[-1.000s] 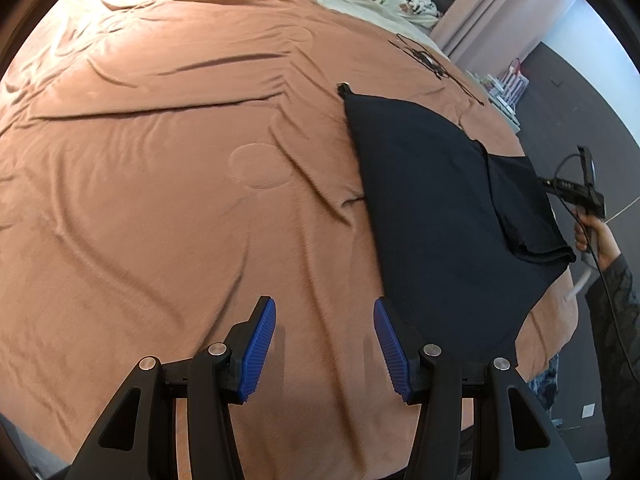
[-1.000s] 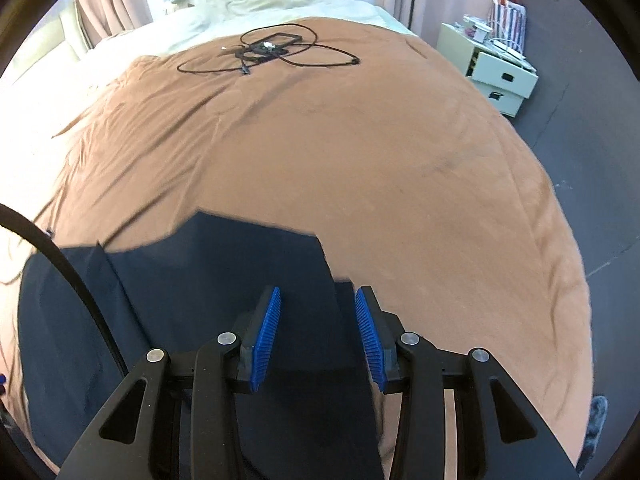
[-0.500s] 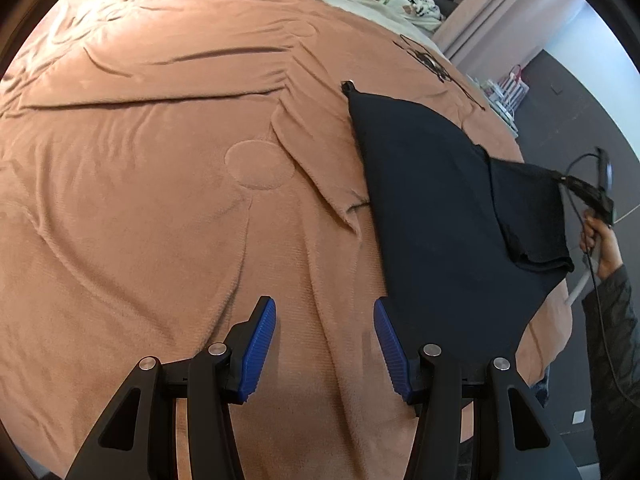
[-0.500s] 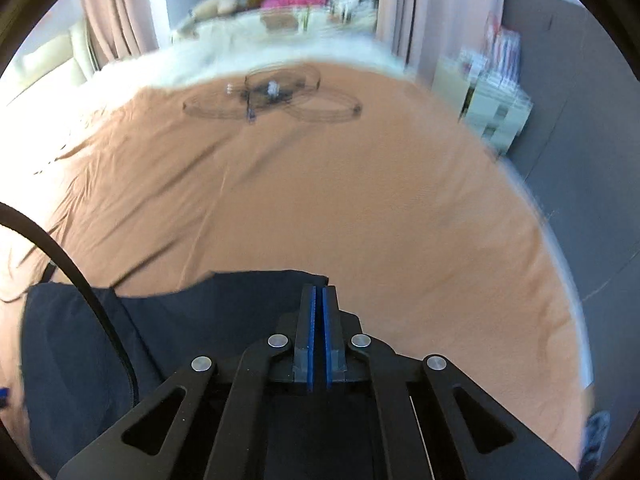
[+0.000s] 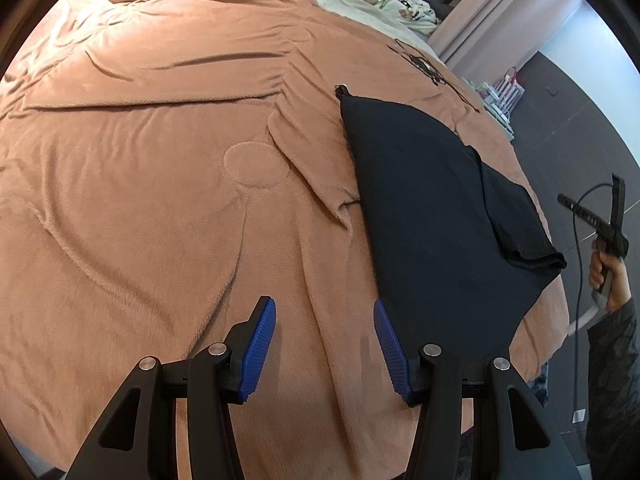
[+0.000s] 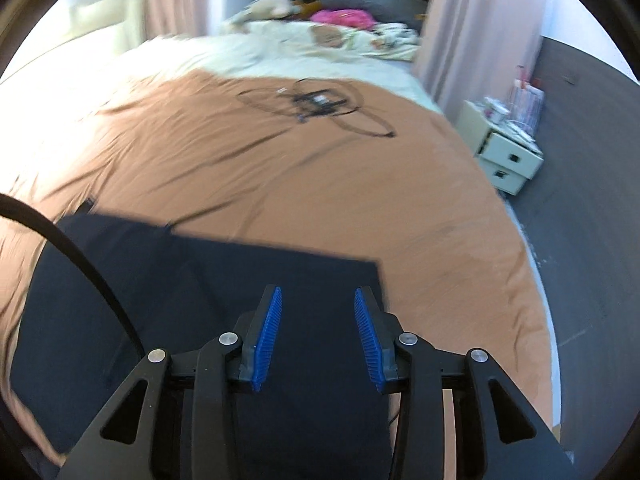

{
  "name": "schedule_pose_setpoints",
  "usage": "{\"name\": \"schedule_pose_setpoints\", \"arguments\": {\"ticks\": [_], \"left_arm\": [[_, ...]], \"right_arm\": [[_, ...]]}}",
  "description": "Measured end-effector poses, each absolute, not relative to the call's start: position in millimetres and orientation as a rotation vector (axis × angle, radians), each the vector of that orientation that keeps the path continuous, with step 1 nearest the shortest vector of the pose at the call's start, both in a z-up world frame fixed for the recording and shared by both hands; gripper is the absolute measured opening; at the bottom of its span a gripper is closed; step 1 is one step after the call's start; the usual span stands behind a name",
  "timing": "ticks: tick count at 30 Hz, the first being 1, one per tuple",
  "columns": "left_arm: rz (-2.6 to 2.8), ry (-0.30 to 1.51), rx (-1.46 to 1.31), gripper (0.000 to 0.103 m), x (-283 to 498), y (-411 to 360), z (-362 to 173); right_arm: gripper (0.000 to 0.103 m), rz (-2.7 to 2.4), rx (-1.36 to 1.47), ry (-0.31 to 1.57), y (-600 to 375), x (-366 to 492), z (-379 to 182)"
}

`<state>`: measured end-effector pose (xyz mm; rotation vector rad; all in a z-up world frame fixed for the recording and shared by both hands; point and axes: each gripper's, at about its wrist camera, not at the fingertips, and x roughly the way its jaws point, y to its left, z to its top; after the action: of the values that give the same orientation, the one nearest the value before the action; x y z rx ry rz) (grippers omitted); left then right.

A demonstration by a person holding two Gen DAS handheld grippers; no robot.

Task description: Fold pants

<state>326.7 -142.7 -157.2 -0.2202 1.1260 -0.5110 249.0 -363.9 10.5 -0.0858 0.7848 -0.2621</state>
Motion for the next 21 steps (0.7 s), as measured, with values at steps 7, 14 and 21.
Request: {"name": "schedule_pose_setpoints", "arguments": {"ticks": [7, 14, 21], "left_arm": [[-0.513, 1.124, -0.224, 0.054, 319.0, -143.1, -154.3], [-0.5, 1.121, -0.232, 0.054, 315.9, -140.8, -155.2], [-0.485, 1.128, -0.259, 0.054, 317.0, -135.6, -158.3]], "right_arm": [[0.036, -0.126, -0.139, 0.818, -332.4, 209.6, 7.8], [0.036, -0.059, -0.223, 0.876, -313.8, 191.7, -5.1], [0.059, -0.012, -0.33, 0.911, -297.5, 190.3, -14.8]]}}
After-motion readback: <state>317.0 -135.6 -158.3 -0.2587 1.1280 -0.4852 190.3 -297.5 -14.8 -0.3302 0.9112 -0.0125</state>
